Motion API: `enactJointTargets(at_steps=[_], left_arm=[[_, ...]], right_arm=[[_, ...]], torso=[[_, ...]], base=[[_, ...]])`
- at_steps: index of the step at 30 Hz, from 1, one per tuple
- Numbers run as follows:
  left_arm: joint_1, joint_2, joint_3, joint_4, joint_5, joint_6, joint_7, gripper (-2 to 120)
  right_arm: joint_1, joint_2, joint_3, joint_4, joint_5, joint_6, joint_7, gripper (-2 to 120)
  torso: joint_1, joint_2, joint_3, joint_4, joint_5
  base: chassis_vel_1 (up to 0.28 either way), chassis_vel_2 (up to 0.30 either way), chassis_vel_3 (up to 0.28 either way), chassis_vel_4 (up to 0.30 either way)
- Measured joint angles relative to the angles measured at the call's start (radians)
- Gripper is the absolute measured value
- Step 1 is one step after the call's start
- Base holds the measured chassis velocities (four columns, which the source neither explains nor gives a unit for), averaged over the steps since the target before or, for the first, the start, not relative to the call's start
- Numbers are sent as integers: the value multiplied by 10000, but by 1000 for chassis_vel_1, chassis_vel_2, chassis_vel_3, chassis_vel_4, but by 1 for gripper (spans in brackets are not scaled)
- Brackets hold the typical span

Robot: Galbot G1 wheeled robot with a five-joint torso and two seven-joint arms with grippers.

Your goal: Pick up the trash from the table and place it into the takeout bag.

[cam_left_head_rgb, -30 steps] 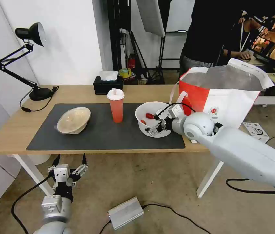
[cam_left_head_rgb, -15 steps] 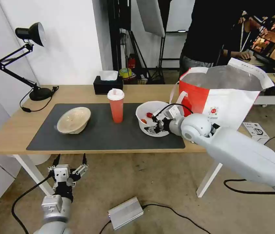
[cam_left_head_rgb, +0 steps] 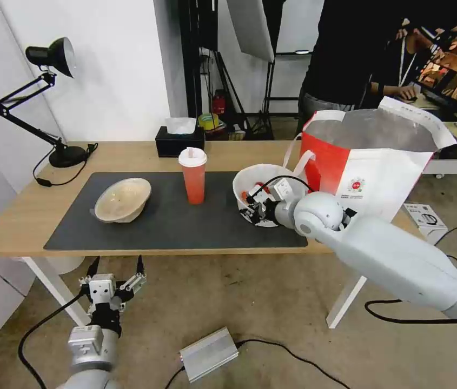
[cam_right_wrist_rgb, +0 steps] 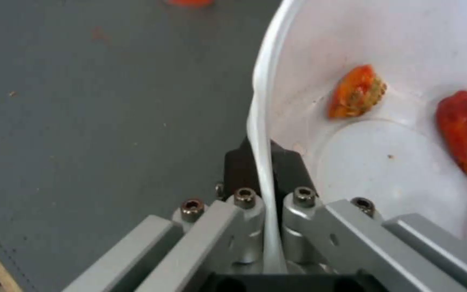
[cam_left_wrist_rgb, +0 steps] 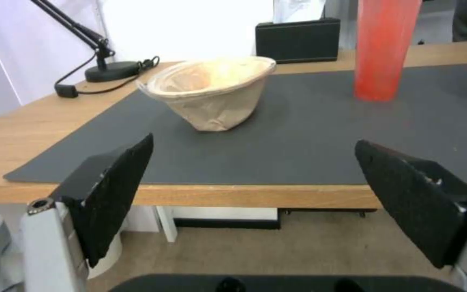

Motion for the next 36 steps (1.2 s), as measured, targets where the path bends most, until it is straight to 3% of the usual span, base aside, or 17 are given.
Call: enactJointTargets(at_steps=[21,36], left_arm=[[7,-41,0,-54,3,-6,-6,100],[11,-60,-16,-64,3,-6,-11,100]], right_arm=[[-15,9,-116,268,195,-1,52,0],[252,23,-377,1122,946,-15,565,0]], torso=[[2,-1,2,2,3],[2,-1,1,1,1]], base=[[0,0,0,0],[0,0,0,0]])
